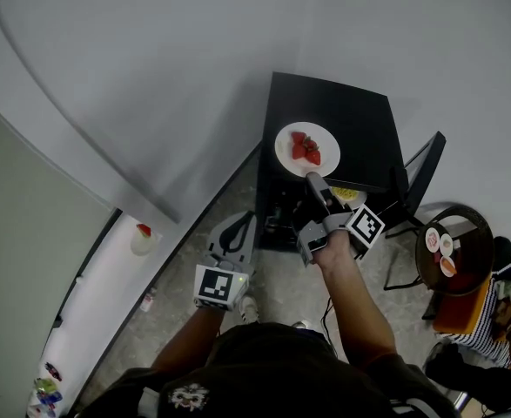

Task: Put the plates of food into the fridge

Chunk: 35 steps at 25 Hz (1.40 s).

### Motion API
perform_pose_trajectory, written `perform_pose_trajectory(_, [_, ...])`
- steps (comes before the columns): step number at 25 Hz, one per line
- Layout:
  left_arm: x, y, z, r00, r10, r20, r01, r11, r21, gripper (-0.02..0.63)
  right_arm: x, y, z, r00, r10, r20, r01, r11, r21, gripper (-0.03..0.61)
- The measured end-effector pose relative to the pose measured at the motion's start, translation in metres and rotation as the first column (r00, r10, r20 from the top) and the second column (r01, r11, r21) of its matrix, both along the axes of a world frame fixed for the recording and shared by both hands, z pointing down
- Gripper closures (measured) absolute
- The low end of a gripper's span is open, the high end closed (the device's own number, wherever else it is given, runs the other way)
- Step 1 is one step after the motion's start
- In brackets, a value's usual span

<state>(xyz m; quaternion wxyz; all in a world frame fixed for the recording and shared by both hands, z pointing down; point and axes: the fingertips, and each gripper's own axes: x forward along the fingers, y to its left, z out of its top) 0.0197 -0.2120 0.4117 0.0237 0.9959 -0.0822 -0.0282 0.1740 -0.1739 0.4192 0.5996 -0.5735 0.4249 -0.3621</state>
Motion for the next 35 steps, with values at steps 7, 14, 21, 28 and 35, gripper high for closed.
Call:
perform_pose_trajectory(7, [-0.005, -0.002, 0.0, 1.0, -0.01, -0.004, 0.01, 1.0, -0.007, 0.592, 0.0, 0.0, -0.006, 1.0, 0.008, -0.011, -0.007, 1.0, 0.002, 0.492])
perform_pose_trajectory(14, [-0.009, -0.001, 0.002, 1.0, -0.009, -0.003, 0.009, 1.0, -0.013, 0.591, 0.003, 0.003, 0.0, 0.999, 0.036, 0.007, -0.036, 0.999, -0.012, 0.538])
perform_pose_trajectory(21, [-0.005, -0.003, 0.01, 1.0, -0.003, 0.014, 0.004, 1.0, -0.026, 0.592, 0.004, 0.006, 0.001, 0.999, 0.049, -0.01, -0.049, 0.999, -0.012, 0.543])
perform_pose_trajectory(28, [0.008, -0.01, 0.017, 0.999, 0.012, 0.031, -0.011, 0.999, -0.038, 0.592, 0.006, 0.006, 0.007, 0.999, 0.046, -0.008, -0.046, 0.999, -0.011, 0.543])
perform_pose_trajectory(35, [0.013, -0.003, 0.015, 0.999, 0.028, 0.03, -0.027, 0.999, -0.037, 0.592, 0.007, 0.009, 0.008, 0.996, 0.059, -0.06, -0.063, 0.996, -0.061, 0.541])
